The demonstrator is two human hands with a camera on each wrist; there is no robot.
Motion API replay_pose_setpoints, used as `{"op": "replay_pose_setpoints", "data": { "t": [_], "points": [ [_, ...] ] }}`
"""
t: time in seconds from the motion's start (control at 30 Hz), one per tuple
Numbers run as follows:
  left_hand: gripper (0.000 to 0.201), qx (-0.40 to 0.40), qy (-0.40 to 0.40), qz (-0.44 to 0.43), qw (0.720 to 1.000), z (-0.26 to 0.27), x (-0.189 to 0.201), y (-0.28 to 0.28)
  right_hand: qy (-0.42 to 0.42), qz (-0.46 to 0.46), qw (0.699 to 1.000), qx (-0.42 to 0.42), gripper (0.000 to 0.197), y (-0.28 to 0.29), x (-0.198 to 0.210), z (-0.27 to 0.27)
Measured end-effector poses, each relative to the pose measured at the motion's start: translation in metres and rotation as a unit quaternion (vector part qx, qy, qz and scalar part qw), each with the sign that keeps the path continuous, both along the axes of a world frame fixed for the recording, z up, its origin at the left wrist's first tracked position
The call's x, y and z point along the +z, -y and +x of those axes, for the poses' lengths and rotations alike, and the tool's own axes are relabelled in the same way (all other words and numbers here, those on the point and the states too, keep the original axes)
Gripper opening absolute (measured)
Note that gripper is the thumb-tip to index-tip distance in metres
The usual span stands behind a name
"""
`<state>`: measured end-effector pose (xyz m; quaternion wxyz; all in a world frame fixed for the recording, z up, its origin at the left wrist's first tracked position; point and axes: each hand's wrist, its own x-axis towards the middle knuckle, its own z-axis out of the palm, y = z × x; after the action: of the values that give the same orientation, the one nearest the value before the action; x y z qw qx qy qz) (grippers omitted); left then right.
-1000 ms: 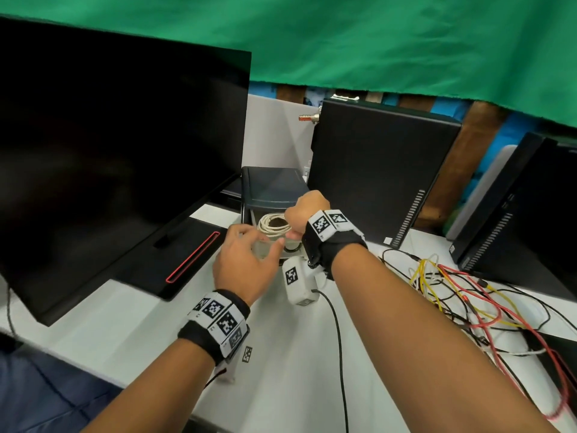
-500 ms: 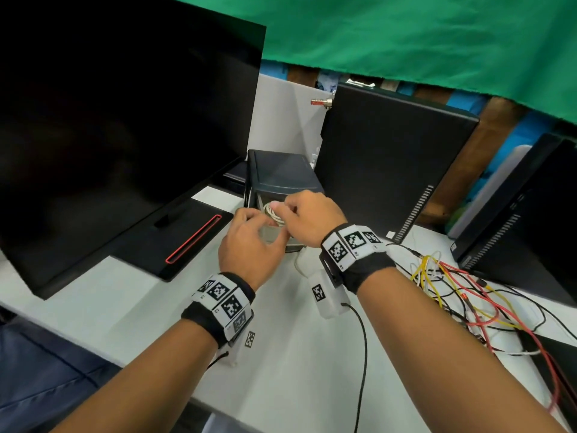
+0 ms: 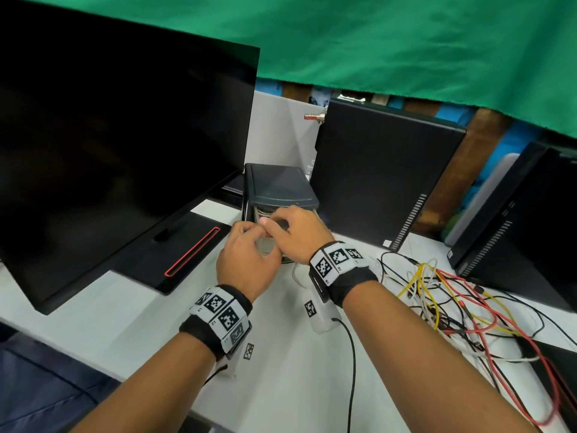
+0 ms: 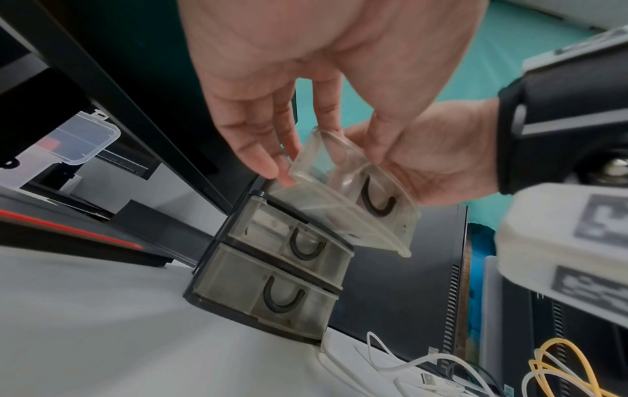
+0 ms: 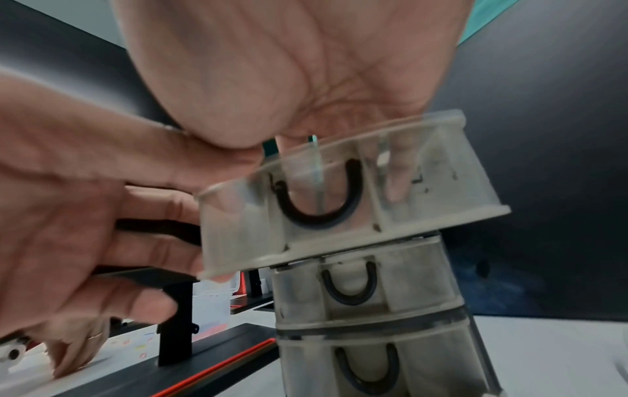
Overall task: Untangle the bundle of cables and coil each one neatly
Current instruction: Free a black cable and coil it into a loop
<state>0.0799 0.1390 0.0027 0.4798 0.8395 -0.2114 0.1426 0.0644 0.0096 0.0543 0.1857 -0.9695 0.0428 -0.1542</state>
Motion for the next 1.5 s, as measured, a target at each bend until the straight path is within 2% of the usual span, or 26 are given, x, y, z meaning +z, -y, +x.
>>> {"op": "replay_pose_setpoints", "data": {
  "t": [0.07,0.17,0.23,0.33,0.4,0.47,0.57,0.67,0.73,0.83,0.9,0.97,1.03,1.1,1.17,1.23,1.27,1.33,1.47,1.5],
  "points": [
    [0.013,0.002,-0.005,0.002,1.000,-0.001,0.000,0.000,0.006,-0.022,0.999,-0.028,0.046,0.002,-0.002,0.000],
    [0.015,0.005,-0.002,0.009,1.000,0.002,0.000,-0.001,-0.056,-0.011,0.997,-0.054,0.053,0.000,0.007,0.006],
    [0.015,-0.002,-0.001,0.011,1.000,0.004,0.000,-0.002,-0.106,-0.016,0.993,-0.046,0.056,-0.002,0.011,0.015],
    [0.010,-0.022,0.006,0.020,1.000,0.006,0.000,-0.005,-0.199,-0.020,0.980,-0.009,0.071,-0.007,0.014,0.023],
    [0.010,-0.028,0.011,0.024,0.999,0.009,0.001,-0.007,-0.207,-0.008,0.978,0.001,0.070,-0.007,0.015,0.021],
    [0.010,-0.031,0.008,0.022,0.999,0.012,0.004,-0.009,-0.168,0.013,0.986,0.004,0.063,-0.005,0.018,0.011],
    [0.030,-0.025,-0.006,0.033,0.999,0.018,0.006,-0.011,-0.050,0.073,0.996,0.005,0.045,0.008,0.023,-0.021],
    [0.053,-0.016,-0.013,0.067,0.998,0.014,0.011,-0.009,0.052,0.159,0.986,-0.008,0.029,0.038,0.026,-0.073],
    [0.060,-0.004,0.014,0.068,0.998,0.002,0.016,-0.004,0.114,0.216,0.969,-0.043,0.018,0.065,0.026,-0.117],
    [0.050,-0.023,0.090,0.021,0.995,-0.025,0.027,0.012,0.150,0.266,0.941,-0.147,0.015,0.107,0.015,-0.193],
    [0.032,-0.082,0.133,0.006,0.988,-0.046,0.030,0.027,0.150,0.292,0.919,-0.220,0.018,0.129,-0.001,-0.240],
    [0.016,-0.164,0.118,0.002,0.979,-0.073,0.027,0.043,0.141,0.325,0.895,-0.271,0.021,0.141,-0.021,-0.279],
    [0.009,-0.259,0.039,0.006,0.965,-0.098,0.018,0.064,0.111,0.354,0.883,-0.287,0.024,0.143,-0.040,-0.305],
    [0.012,-0.350,-0.056,0.064,0.933,-0.122,0.004,0.090,0.055,0.376,0.884,-0.273,0.026,0.135,-0.056,-0.318],
    [0.005,-0.405,-0.112,0.198,0.886,-0.141,-0.010,0.120,0.008,0.372,0.896,-0.243,0.030,0.123,-0.073,-0.320],
    [0.028,-0.413,-0.104,0.361,0.829,-0.156,-0.020,0.143,-0.025,0.336,0.916,-0.218,0.028,0.112,-0.086,-0.318],
    [0.038,-0.405,-0.093,0.416,0.808,-0.160,-0.022,0.152,-0.022,0.334,0.920,-0.207,0.027,0.108,-0.088,-0.316],
    [0.040,-0.389,-0.058,0.457,0.798,-0.164,-0.024,0.165,0.002,0.351,0.917,-0.190,0.026,0.105,-0.088,-0.313],
    [0.011,-0.415,-0.047,0.433,0.799,-0.161,-0.027,0.171,0.038,0.383,0.903,-0.188,0.029,0.104,-0.088,-0.310],
    [0.008,-0.414,-0.052,0.416,0.808,-0.159,-0.027,0.168,0.038,0.382,0.903,-0.193,0.026,0.103,-0.090,-0.310]
  ]
}}
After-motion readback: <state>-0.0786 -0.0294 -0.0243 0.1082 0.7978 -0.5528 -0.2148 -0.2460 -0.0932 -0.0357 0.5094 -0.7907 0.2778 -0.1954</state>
